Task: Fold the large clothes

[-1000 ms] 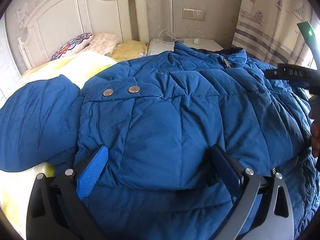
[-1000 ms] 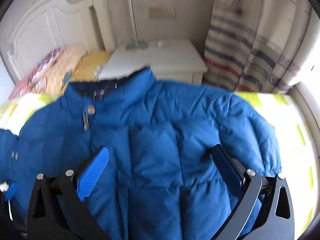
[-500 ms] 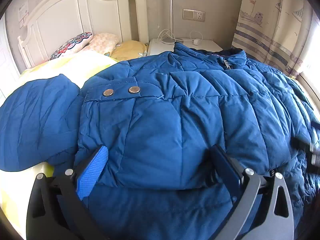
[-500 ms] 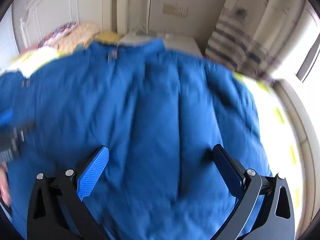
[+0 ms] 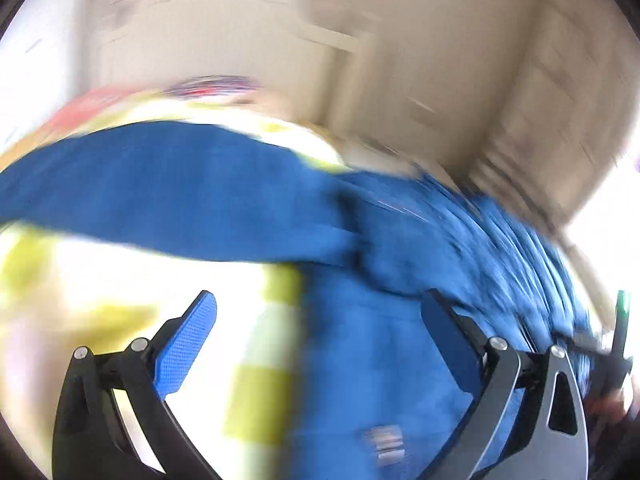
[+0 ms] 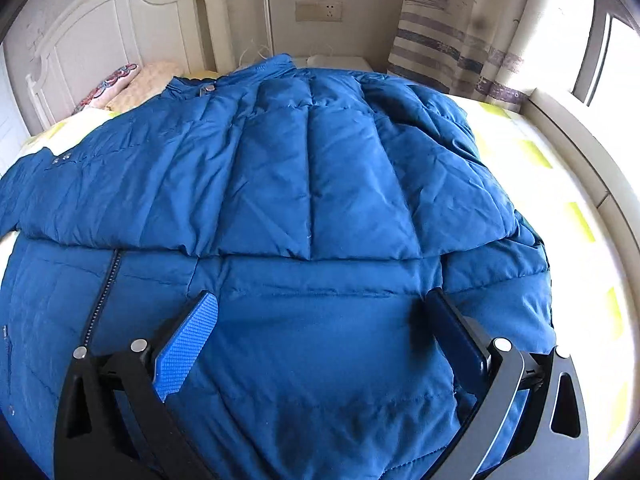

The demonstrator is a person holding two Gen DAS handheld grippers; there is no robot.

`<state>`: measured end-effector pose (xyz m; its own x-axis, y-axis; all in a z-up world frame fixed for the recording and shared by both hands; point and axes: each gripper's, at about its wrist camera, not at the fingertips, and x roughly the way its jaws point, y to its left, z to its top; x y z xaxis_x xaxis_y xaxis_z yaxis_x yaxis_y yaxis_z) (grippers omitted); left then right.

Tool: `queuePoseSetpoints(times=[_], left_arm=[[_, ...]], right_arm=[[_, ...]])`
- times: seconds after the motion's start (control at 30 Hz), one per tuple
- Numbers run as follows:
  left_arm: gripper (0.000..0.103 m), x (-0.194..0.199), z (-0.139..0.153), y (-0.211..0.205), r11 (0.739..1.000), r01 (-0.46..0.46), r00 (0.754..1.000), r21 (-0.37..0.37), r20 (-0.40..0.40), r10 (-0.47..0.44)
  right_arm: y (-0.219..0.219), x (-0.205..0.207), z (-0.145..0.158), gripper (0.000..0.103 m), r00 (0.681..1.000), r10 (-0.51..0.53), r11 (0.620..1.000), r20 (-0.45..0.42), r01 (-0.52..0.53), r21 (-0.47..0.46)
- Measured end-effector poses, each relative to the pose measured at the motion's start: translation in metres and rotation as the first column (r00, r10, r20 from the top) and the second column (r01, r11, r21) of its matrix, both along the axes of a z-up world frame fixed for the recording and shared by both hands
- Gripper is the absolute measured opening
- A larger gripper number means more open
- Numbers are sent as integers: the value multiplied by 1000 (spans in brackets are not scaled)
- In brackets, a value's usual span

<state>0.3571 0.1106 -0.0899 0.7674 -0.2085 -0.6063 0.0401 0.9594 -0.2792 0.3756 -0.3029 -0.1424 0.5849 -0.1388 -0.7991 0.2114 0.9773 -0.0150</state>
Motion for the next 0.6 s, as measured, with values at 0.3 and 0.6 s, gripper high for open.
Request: queuePoseSetpoints(times=[0.3,0.6], left_arm=[[101,13,-11,197,888,-248,969,-387,-92,230],[19,70,-22,261,728,-363,930,-582,-178,322]], right_arm=[[-2,-3,-1,99,1000,-4,1000,10,4,9],[-3,-3,-1,99,1000,-3,1000,14,3,11]])
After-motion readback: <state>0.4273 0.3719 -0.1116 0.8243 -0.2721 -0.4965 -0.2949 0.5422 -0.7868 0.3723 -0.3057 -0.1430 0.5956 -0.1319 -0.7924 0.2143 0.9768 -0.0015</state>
